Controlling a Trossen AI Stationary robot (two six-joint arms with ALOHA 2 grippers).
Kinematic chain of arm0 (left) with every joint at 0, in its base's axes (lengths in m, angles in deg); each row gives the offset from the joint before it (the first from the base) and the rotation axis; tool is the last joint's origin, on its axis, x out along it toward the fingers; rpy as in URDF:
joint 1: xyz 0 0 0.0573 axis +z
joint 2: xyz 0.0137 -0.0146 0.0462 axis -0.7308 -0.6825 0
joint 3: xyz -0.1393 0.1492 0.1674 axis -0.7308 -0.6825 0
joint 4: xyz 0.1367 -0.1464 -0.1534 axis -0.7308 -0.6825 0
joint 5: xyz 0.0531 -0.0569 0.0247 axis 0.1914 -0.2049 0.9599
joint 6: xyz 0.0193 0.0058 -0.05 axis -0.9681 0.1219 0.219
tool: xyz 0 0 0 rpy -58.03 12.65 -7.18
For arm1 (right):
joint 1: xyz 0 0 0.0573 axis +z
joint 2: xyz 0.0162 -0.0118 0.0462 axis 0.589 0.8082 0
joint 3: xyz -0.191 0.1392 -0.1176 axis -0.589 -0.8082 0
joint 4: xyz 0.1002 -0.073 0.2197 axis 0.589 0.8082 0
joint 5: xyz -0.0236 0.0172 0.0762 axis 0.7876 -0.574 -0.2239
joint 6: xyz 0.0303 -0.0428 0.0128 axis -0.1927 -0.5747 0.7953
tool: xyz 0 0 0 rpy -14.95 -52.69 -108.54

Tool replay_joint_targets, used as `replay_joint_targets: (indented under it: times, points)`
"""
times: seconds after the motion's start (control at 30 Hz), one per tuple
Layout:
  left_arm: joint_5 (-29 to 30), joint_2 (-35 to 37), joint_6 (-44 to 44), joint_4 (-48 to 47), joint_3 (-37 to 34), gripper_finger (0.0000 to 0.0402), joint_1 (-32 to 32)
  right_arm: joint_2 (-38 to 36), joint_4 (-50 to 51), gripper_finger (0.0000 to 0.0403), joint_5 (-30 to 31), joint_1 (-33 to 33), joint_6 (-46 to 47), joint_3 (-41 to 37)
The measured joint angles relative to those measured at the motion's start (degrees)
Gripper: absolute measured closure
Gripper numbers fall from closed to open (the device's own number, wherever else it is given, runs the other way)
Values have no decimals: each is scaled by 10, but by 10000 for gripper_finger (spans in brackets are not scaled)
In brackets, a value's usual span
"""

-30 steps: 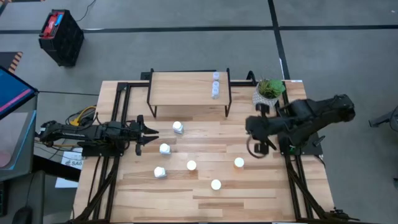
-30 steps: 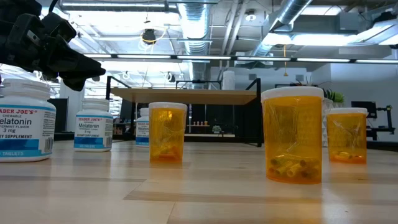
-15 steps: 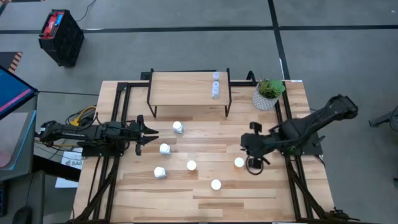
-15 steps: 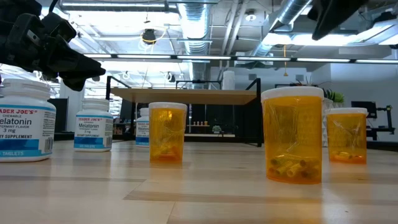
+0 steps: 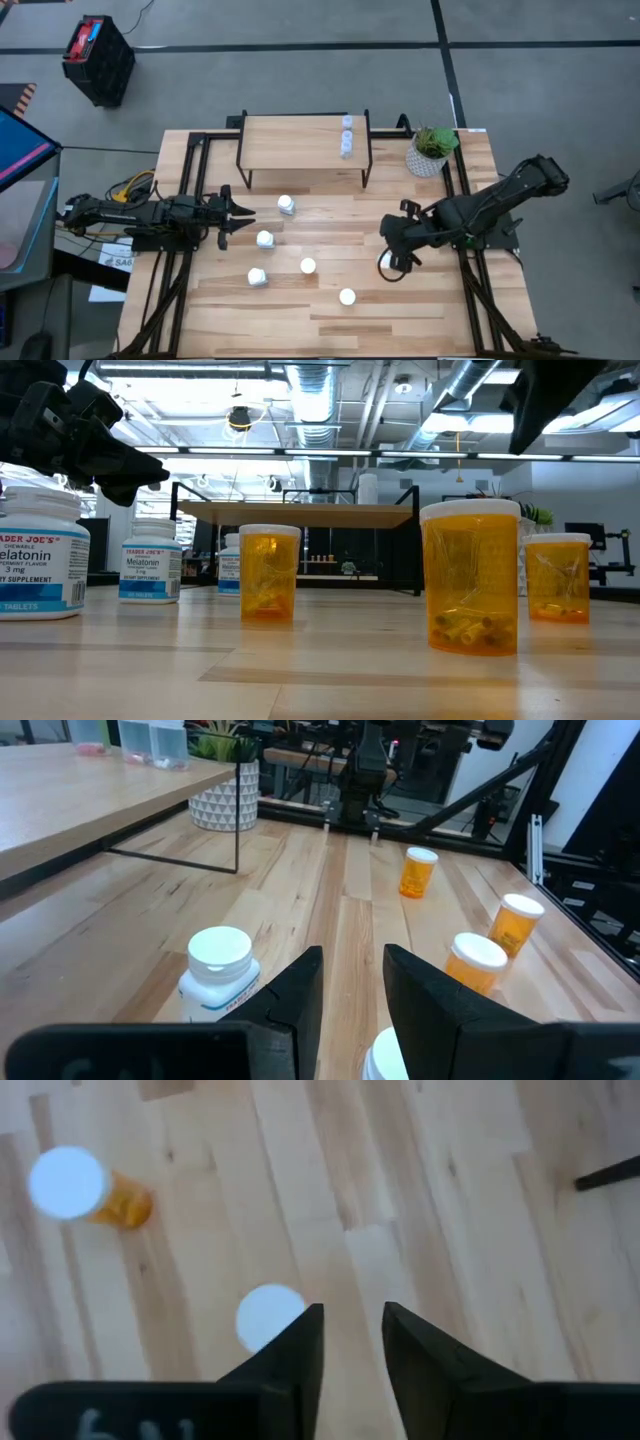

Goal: Pick and place medicine bottles onto shelf by color
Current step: Adjust the right orange pill bottle

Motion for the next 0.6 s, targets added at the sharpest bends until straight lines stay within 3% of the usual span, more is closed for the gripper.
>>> replay_joint_targets:
  times: [0.27,0.6]
  points:
    - [1,0,0,0,0,305,0,10,76,193,-23,22,143,4]
    - [1,0,0,0,0,305,0,96,79,193,-68,107,352,4]
